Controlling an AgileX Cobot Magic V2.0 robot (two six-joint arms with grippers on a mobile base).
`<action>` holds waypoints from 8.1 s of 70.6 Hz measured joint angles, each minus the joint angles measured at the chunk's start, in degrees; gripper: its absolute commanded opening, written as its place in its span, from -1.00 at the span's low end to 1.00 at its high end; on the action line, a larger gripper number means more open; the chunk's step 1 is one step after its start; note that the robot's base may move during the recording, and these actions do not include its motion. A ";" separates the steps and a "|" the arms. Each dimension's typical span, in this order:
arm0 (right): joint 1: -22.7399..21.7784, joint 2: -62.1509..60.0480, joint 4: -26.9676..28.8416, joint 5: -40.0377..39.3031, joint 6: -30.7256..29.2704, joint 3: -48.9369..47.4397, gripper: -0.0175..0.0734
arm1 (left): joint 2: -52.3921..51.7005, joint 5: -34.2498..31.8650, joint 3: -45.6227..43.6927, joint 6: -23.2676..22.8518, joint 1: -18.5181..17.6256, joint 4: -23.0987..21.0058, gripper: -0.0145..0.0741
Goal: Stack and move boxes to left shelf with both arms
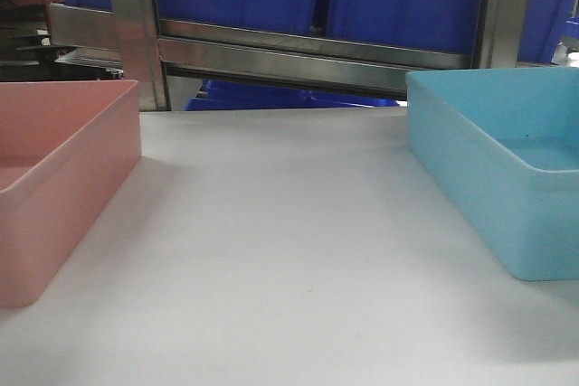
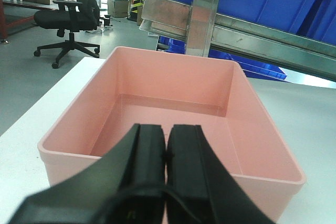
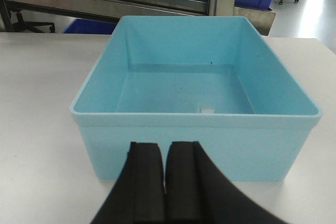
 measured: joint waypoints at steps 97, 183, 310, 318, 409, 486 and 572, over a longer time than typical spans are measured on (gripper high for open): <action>0.00 0.00 0.00 0.00 0.00 0.00 -0.54 | 45.61 29.01 -45.32 0.00 0.00 5.88 0.43; 0.00 0.00 0.00 0.00 0.00 0.00 -0.54 | 115.47 51.01 -87.60 34.30 20.80 -16.52 0.15; 0.00 0.00 0.00 0.00 0.00 0.00 -0.54 | 109.20 57.86 -96.63 -8.07 -13.86 -15.97 -0.68; 0.00 0.00 0.00 0.00 0.00 0.00 -0.54 | 111.25 57.44 -96.53 -11.08 -16.92 -14.03 -0.68; 0.00 0.00 0.00 0.00 0.00 0.00 -0.54 | 117.50 54.38 -95.59 -18.46 -24.75 -6.04 0.09; 0.00 0.00 0.00 0.10 0.00 0.00 -0.54 | 71.55 51.19 -75.85 -0.08 -24.75 4.51 -0.68; 0.00 27.46 0.10 16.36 0.00 -42.09 -0.43 | 13.94 20.21 -24.05 -0.05 -24.84 5.05 -0.69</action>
